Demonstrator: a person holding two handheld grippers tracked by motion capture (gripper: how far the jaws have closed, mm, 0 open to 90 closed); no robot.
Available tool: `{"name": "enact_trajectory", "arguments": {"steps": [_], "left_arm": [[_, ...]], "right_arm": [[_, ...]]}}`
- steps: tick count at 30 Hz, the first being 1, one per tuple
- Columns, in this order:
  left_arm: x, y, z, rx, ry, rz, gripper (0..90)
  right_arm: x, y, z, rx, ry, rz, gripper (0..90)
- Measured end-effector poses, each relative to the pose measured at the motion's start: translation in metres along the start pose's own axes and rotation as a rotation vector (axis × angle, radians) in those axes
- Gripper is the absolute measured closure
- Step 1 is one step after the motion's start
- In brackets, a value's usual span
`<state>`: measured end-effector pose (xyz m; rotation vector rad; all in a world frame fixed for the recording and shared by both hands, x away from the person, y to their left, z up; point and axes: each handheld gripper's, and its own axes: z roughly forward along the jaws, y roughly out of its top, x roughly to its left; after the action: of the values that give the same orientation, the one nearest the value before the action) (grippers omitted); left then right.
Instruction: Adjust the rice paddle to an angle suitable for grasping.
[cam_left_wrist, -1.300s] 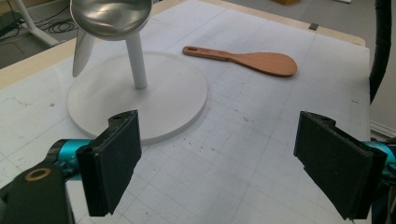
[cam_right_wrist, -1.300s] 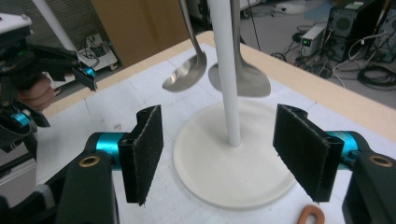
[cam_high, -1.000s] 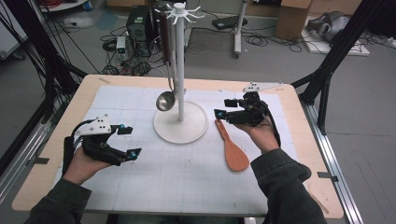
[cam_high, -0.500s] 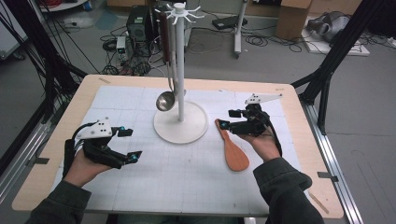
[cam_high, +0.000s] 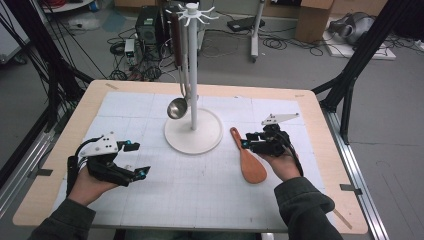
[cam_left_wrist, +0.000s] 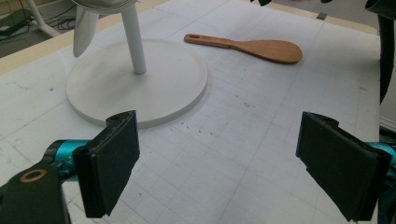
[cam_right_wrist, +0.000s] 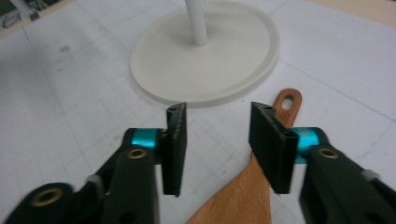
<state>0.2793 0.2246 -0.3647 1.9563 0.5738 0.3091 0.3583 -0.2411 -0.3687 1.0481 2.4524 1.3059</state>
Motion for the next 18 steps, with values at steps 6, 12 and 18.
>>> {"name": "enact_trajectory", "arguments": {"steps": [6,12,18], "left_arm": [[-0.001,-0.001,0.0,-0.007,0.006,-0.002,14.0],[-0.002,-0.002,0.002,-0.005,0.014,0.0,14.0],[-0.002,-0.004,0.003,-0.004,0.018,-0.004,14.0]], "right_arm": [[-0.003,-0.012,0.01,0.049,-0.025,-0.001,76.8],[-0.002,-0.026,0.021,0.084,-0.02,0.014,85.2],[0.0,-0.031,0.028,0.099,-0.017,0.015,89.5]]}}
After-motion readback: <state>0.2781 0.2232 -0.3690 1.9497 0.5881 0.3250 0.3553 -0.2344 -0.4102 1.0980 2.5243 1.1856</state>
